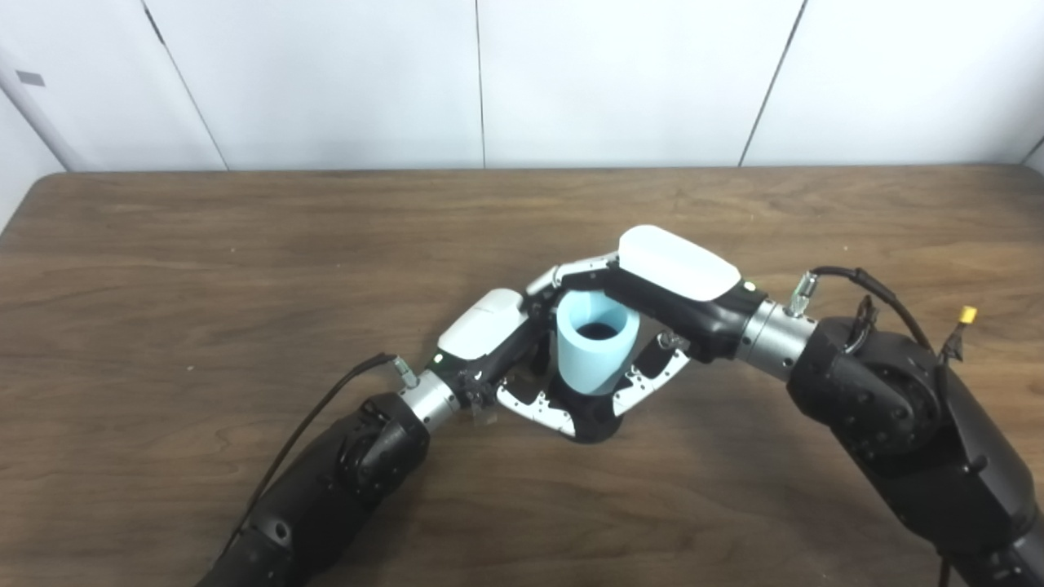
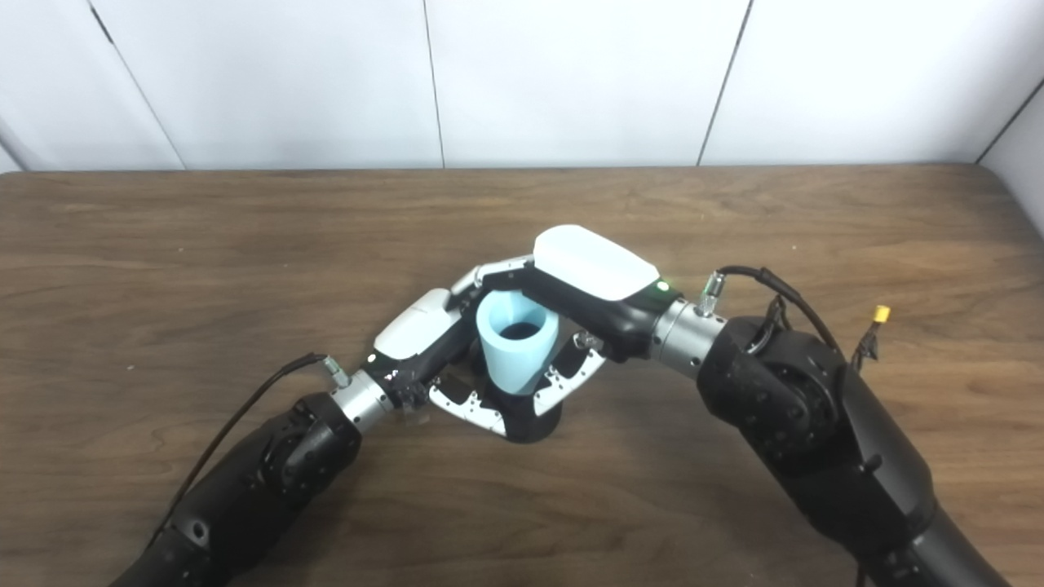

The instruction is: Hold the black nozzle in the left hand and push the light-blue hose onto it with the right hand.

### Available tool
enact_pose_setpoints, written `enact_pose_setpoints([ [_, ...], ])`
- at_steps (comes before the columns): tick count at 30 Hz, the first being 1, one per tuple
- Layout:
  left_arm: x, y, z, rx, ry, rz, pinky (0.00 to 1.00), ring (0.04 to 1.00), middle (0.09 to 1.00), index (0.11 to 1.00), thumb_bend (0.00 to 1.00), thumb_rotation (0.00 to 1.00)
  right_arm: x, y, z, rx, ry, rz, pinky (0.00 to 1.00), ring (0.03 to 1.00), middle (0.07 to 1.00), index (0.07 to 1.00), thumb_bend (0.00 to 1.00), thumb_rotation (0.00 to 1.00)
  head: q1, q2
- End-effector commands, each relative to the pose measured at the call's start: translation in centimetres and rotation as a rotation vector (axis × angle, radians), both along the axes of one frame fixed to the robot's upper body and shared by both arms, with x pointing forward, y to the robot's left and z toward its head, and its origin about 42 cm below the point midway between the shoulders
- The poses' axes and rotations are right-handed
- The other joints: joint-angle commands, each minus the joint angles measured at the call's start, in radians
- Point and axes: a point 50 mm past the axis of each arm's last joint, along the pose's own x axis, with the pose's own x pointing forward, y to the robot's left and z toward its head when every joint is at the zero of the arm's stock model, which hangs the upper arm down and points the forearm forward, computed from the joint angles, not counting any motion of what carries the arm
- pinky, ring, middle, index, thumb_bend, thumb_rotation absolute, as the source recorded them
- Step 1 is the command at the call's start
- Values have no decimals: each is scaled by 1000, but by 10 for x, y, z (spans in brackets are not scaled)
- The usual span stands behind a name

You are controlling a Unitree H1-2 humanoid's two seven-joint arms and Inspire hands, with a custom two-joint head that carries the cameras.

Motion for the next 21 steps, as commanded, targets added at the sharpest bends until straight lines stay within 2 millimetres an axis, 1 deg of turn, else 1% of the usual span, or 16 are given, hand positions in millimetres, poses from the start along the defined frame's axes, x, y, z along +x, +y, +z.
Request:
enact_pose_setpoints([
  [1,-33,13,-60,195,189,-8,260,367,434,517,498,0,-4,4,7,3,-34,9,673,909,999,995,953,142,0,-3],
  [4,-33,13,-60,197,190,-6,266,369,435,518,498,0,-2,3,14,32,-82,-26,692,924,1000,1000,951,148,0,-3],
  [5,-32,13,-60,200,190,-6,273,372,436,518,499,0,-1,2,16,37,-96,-38,721,955,1000,1000,969,149,-1,-2],
  [8,-32,14,-60,207,191,-4,280,375,436,517,499,0,-1,2,18,39,-127,-60,741,995,1000,1000,994,185,-1,-2],
  [10,-32,14,-60,206,194,-3,283,376,437,517,499,0,0,1,18,39,-143,-68,746,998,1000,1000,999,192,-1,-1],
  [13,-32,14,-60,201,195,-1,274,375,433,516,499,0,1,1,18,47,-157,-78,786,1000,1000,1000,1000,225,-1,-1],
  [15,-32,14,-60,206,188,-3,270,375,432,515,499,0,2,-1,19,70,-158,-82,783,1000,1000,1000,1000,227,-1,0],
  [19,-31,15,-60,213,187,-5,269,373,432,516,499,0,2,-6,28,97,-173,-82,775,1000,1000,1000,1000,241,-1,2],
  [21,-31,15,-60,216,186,-5,272,372,432,517,499,0,1,-10,33,105,-177,-80,790,1000,1000,1000,1000,245,-1,2],
])
